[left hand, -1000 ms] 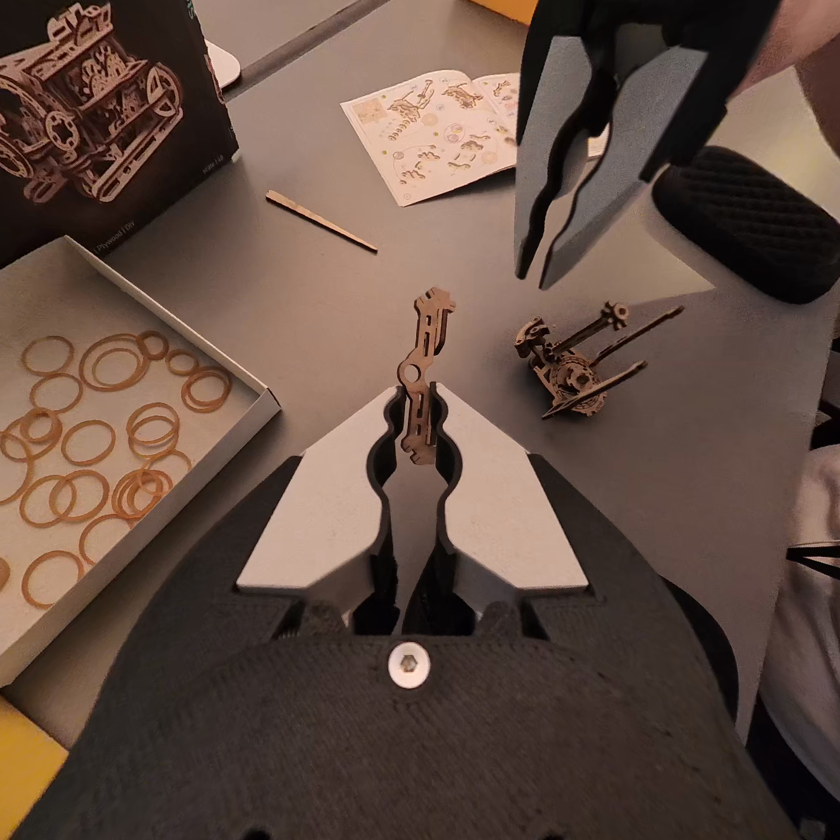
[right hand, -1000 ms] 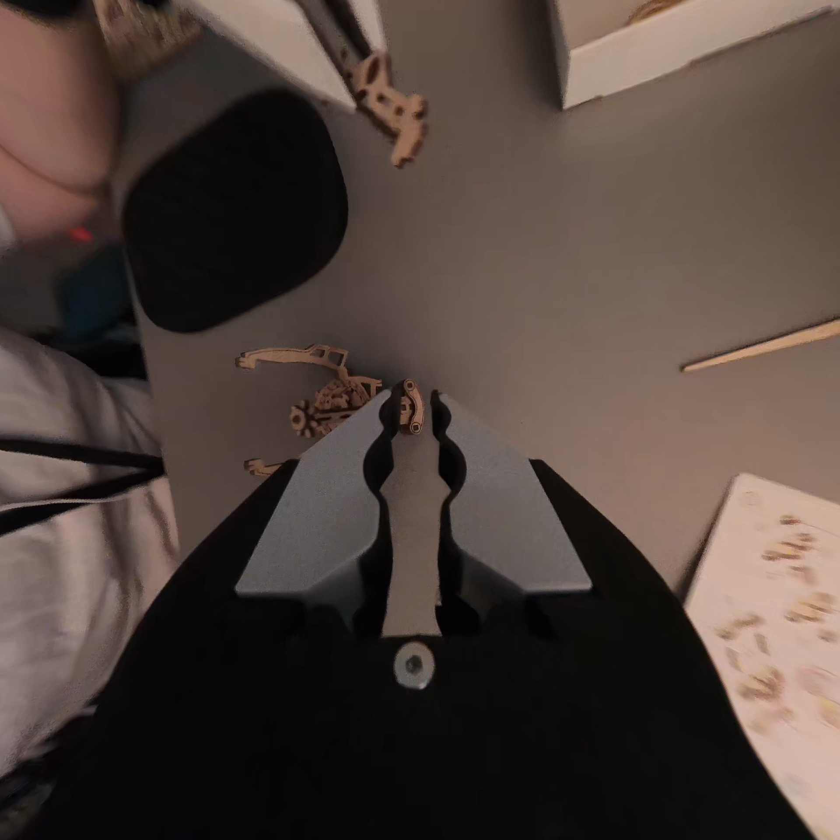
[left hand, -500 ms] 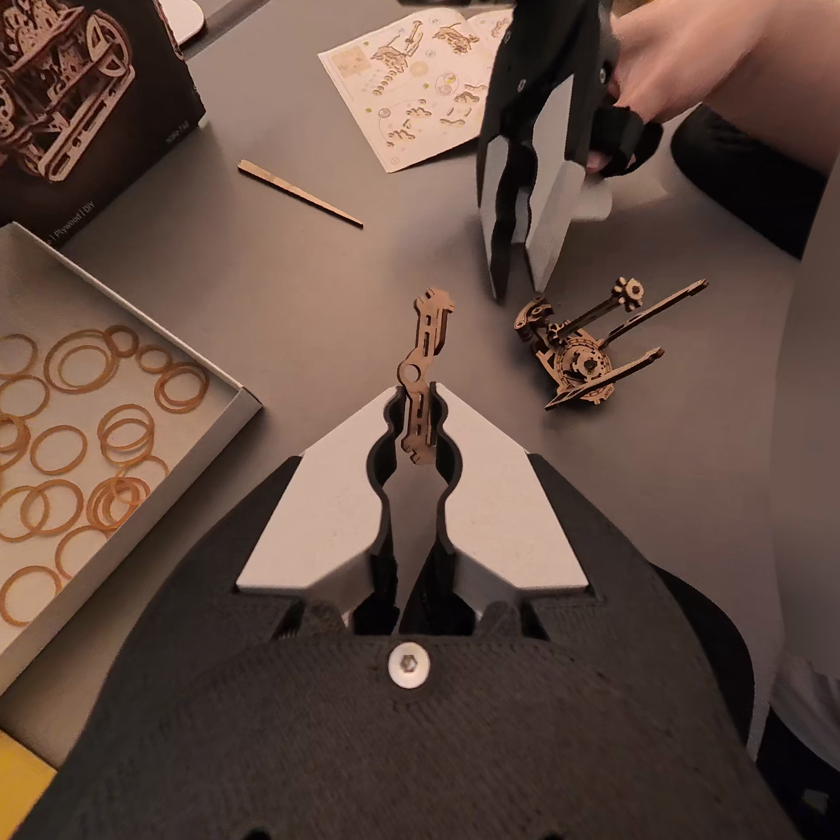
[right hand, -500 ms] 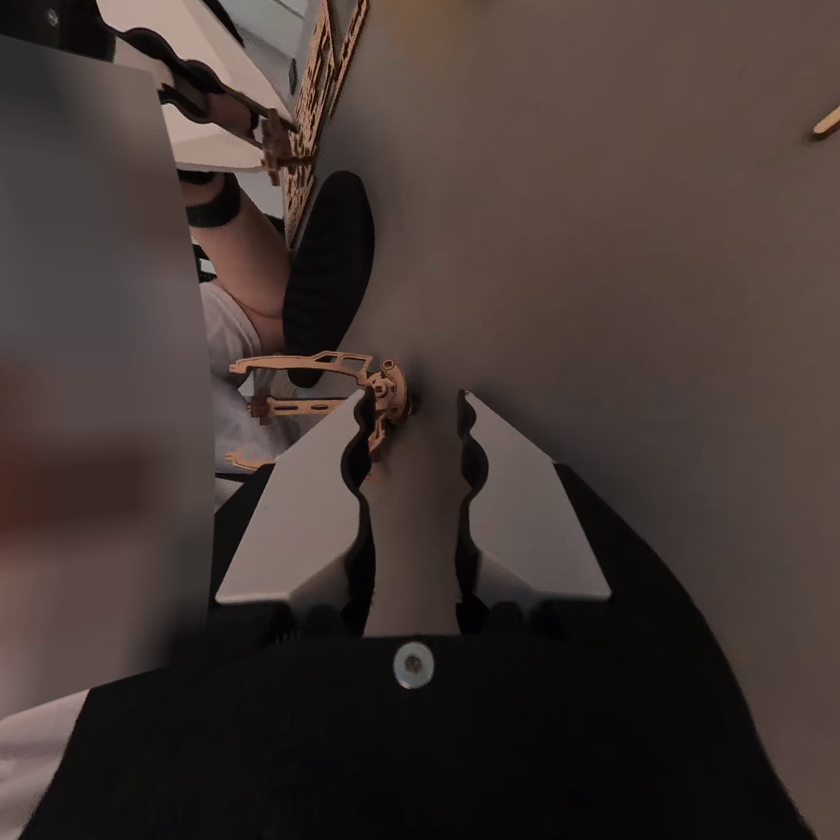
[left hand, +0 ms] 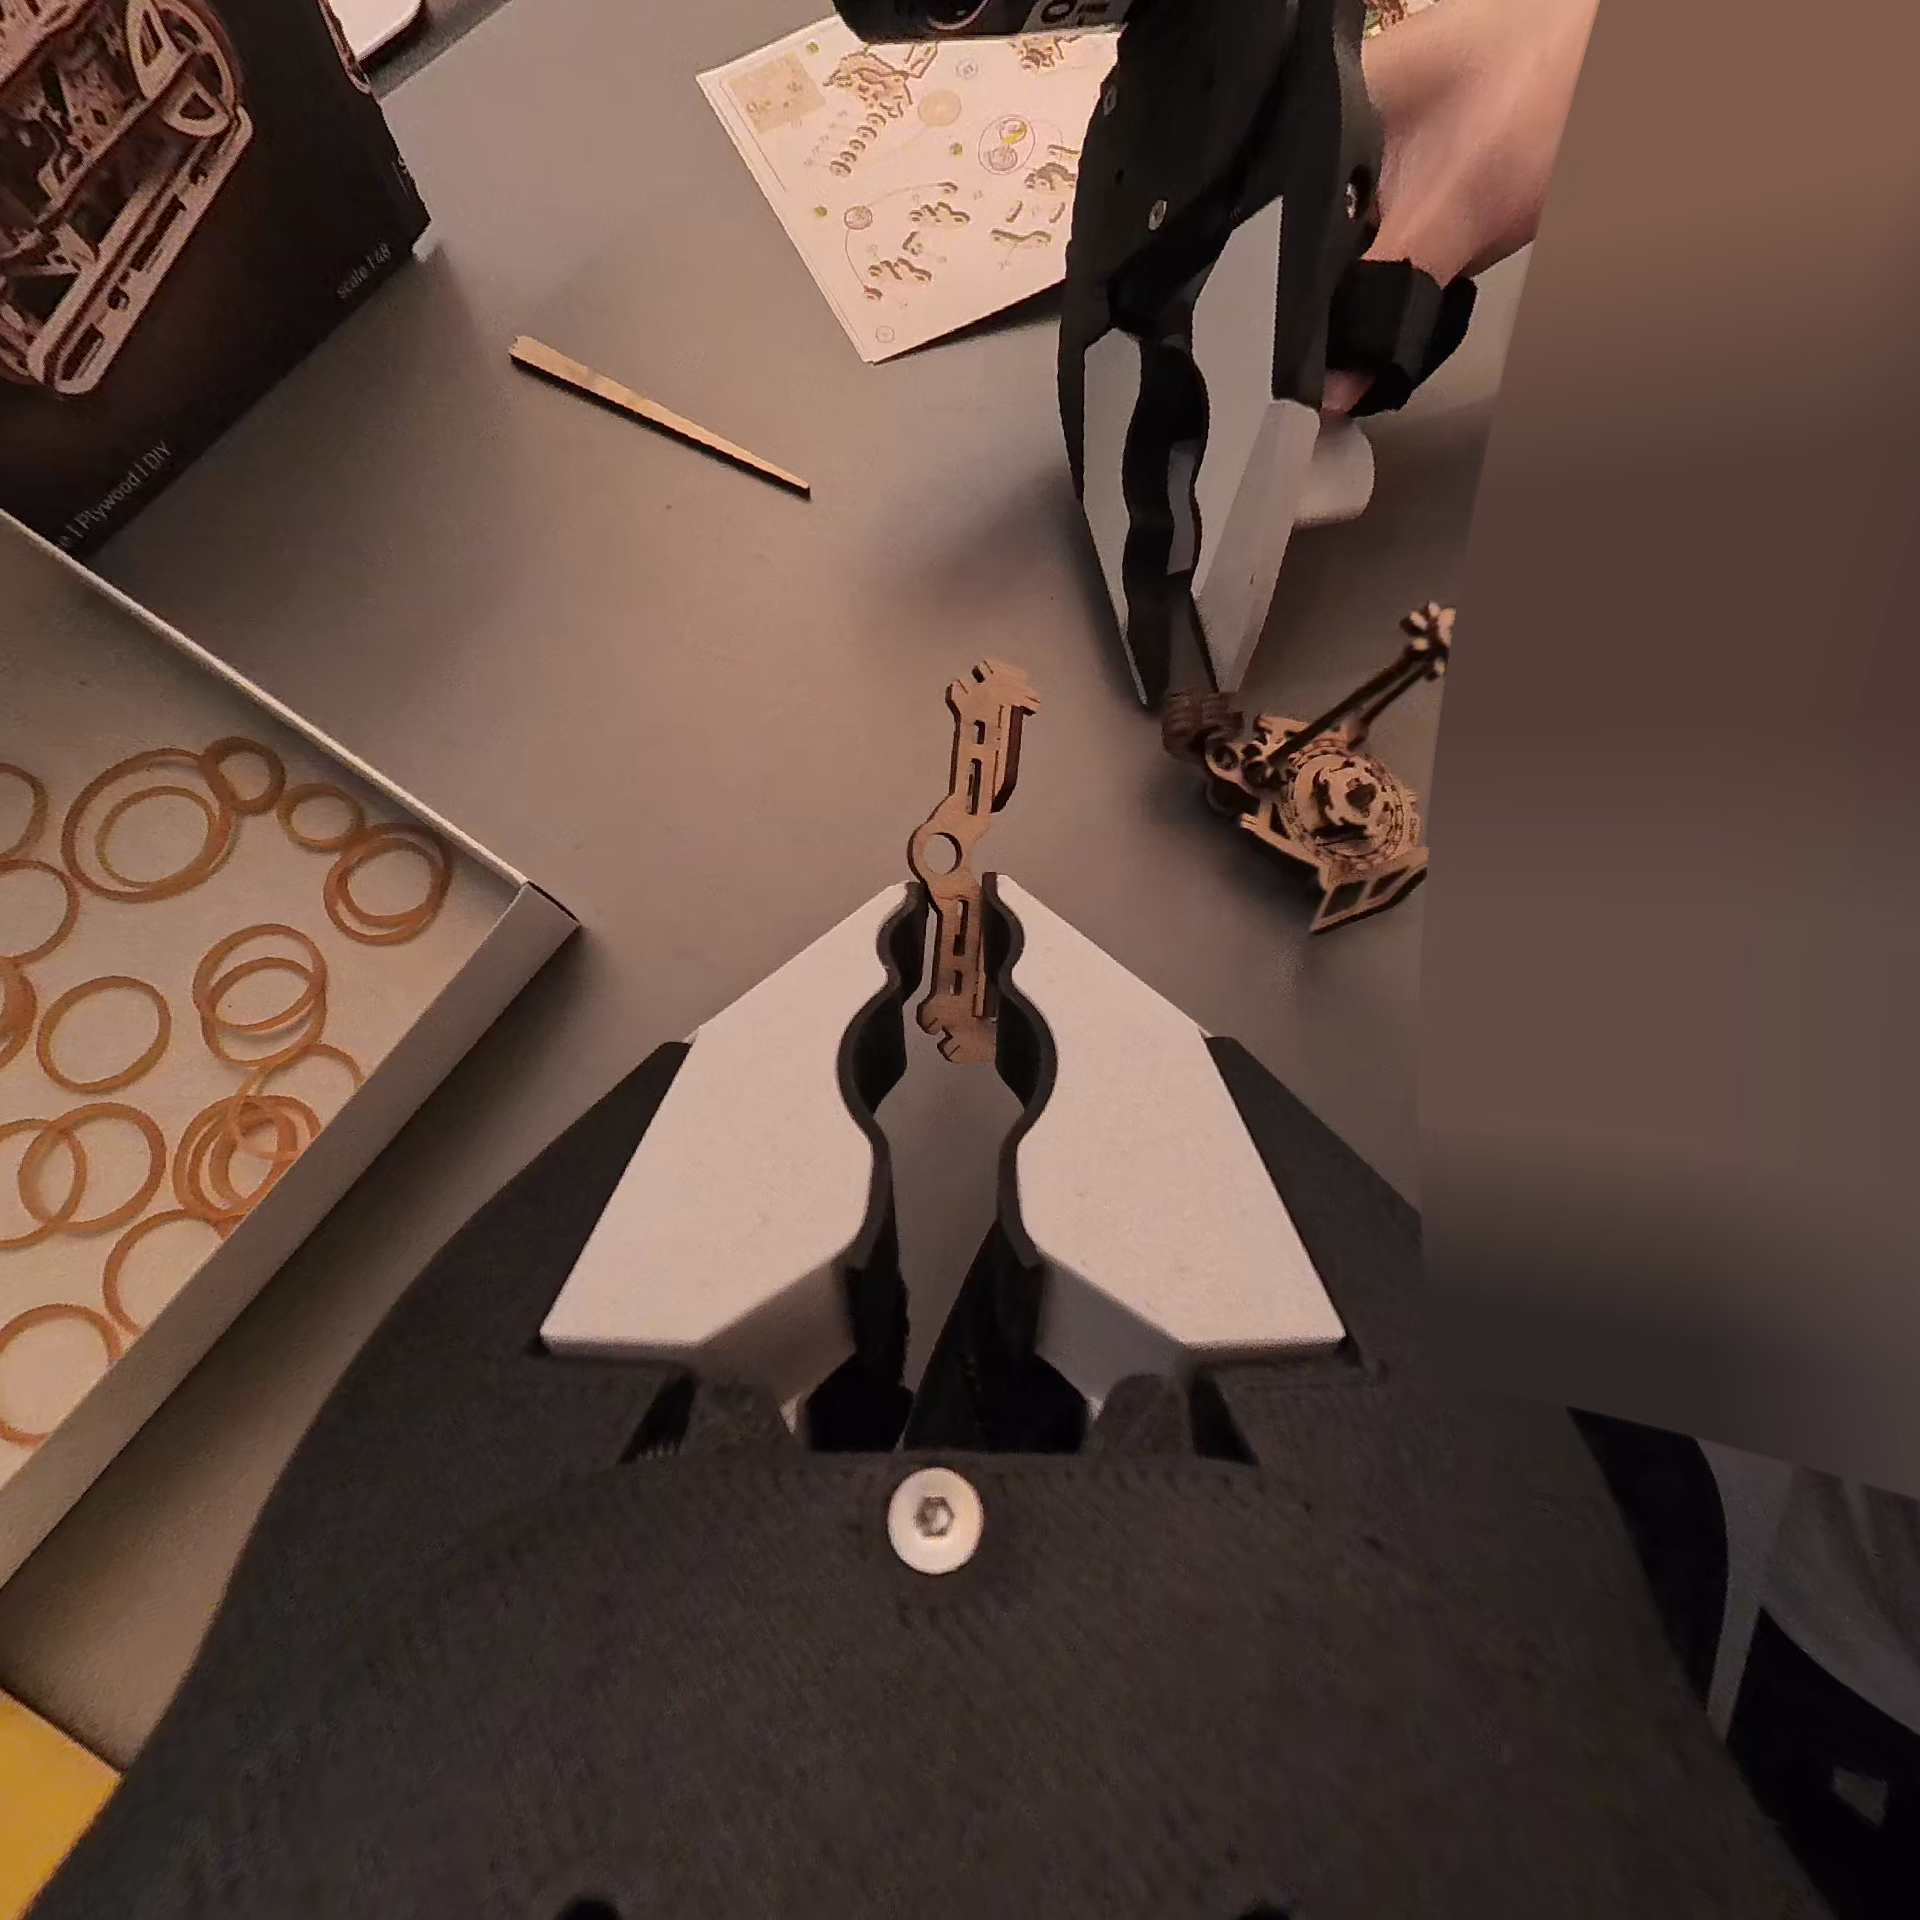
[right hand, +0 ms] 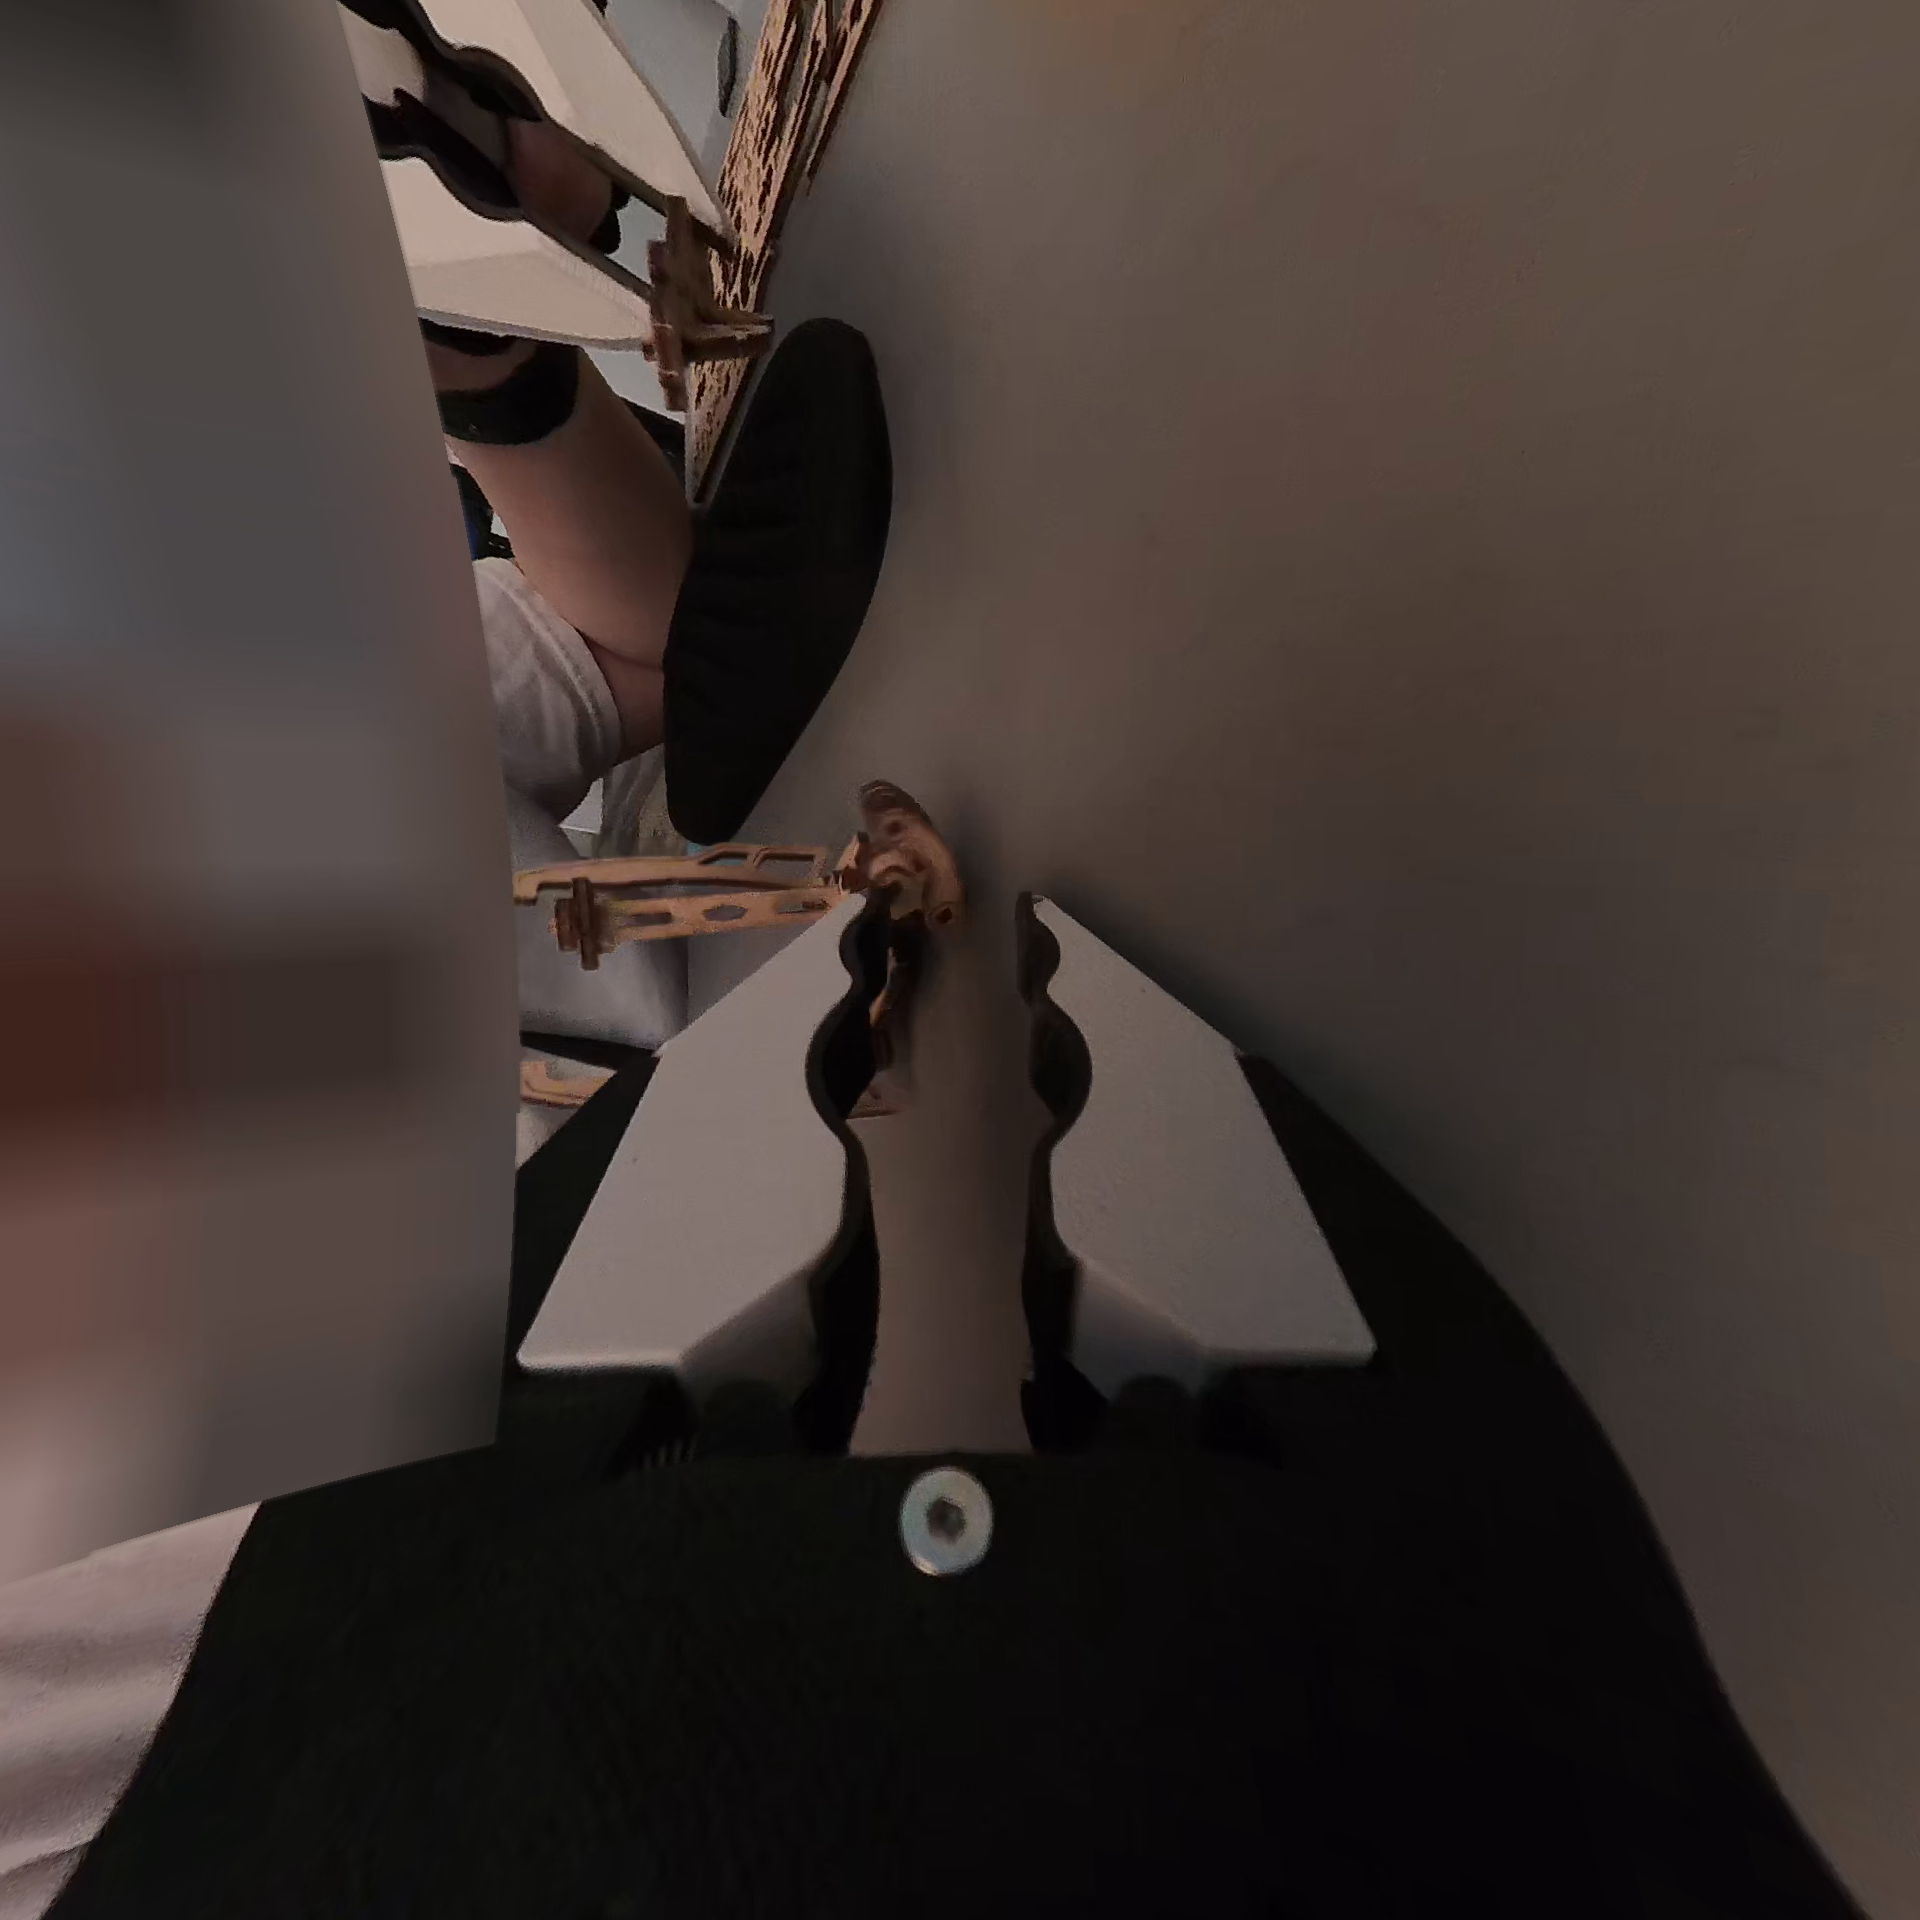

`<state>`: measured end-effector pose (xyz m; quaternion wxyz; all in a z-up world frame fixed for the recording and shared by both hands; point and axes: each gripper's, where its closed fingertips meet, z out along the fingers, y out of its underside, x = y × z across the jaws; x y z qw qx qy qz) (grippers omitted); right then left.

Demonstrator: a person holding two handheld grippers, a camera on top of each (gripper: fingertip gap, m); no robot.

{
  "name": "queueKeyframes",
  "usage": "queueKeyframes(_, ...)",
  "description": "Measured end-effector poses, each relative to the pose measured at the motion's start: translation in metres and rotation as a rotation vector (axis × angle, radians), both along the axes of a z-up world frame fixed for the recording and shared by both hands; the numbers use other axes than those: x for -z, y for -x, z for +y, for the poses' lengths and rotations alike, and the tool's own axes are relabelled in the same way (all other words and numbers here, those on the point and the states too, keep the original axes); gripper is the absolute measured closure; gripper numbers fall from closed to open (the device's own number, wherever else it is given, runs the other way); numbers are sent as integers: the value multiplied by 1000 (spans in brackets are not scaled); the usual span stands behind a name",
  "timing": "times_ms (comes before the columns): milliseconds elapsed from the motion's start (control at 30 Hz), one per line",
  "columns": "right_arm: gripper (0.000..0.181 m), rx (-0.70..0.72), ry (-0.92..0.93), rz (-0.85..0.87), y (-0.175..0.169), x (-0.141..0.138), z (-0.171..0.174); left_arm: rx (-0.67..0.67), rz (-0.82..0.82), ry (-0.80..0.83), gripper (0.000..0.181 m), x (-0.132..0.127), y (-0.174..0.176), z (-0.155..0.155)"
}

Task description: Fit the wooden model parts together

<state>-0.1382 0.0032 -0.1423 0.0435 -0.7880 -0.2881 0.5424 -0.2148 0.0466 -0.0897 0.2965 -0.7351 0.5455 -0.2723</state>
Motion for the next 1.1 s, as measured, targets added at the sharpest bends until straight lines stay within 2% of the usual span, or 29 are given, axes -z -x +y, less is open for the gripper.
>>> queueKeyframes(267,159,2,-47,12,3,-5,2,-2,2,-2,173,1,0,1)
queueKeyframes(467,160,57,-399,7,3,-21,26,-29,71,-2,173,17,2,7)
queueKeyframes(667,154,-39,-623,-227,10,4,19,2,272,-78,173,48,6,3)
queueKeyframes(800,149,-62,-608,-237,19,5,13,4,322,-112,173,56,7,5)
queueKeyframes(967,150,-51,-649,-247,21,-2,10,3,314,-119,173,57,5,8)
queueKeyframes(1033,148,-73,-641,-285,21,3,9,8,320,-132,173,57,5,8)
queueKeyframes(1067,149,-88,-642,-305,21,7,8,11,322,-138,173,57,5,7)
queueKeyframes(1100,157,-108,-647,-310,23,8,6,16,325,-141,173,57,5,7)
